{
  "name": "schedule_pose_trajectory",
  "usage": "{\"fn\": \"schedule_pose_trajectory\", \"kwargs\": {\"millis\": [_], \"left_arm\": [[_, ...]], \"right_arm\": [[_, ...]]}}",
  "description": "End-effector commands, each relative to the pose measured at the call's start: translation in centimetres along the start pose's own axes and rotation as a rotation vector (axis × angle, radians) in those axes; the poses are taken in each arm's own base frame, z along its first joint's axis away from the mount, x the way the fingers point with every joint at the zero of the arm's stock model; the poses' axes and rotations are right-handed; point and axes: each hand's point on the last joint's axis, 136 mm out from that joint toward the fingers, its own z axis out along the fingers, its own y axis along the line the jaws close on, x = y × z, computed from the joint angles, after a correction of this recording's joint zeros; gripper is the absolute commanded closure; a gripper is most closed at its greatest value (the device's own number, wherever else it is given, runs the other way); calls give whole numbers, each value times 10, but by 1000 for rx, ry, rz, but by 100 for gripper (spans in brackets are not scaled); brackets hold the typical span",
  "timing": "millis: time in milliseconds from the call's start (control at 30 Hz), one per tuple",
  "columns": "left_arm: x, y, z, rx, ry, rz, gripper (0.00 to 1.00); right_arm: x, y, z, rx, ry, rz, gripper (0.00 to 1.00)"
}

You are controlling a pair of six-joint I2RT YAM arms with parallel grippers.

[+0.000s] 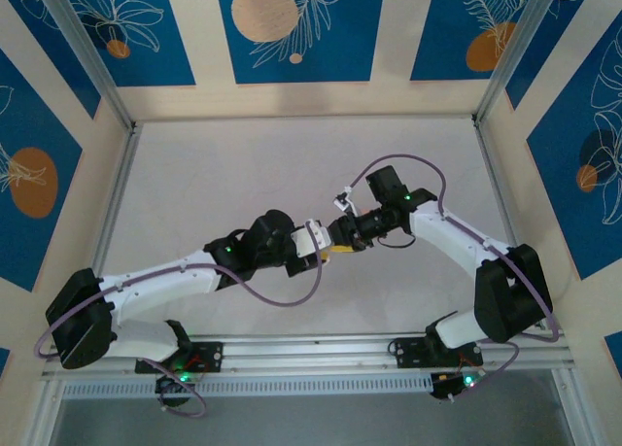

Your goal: Insert the wireless bluetooth earbuds into the charging case

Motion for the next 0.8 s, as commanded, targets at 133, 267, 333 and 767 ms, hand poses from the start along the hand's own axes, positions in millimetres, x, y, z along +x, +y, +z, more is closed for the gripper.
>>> {"fn": "schedule_pose_trajectory", "kwargs": {"millis": [133,267,333,767], "left_arm": [[-18,2,-9,-27,-75,8,62],[-21,3,-13,-38,-94,-3,61],[-21,4,-14,-45,-93,-6,58],[-31,26,-59,-37,-137,-87,10]], "right_arm": [[-1,9,4,-33,26,-27,65],[-1,13,4,-37,27,-42,77],[-1,14,3,-33,22,-55,81],[0,12,-25,72,-102,-254,86]]}}
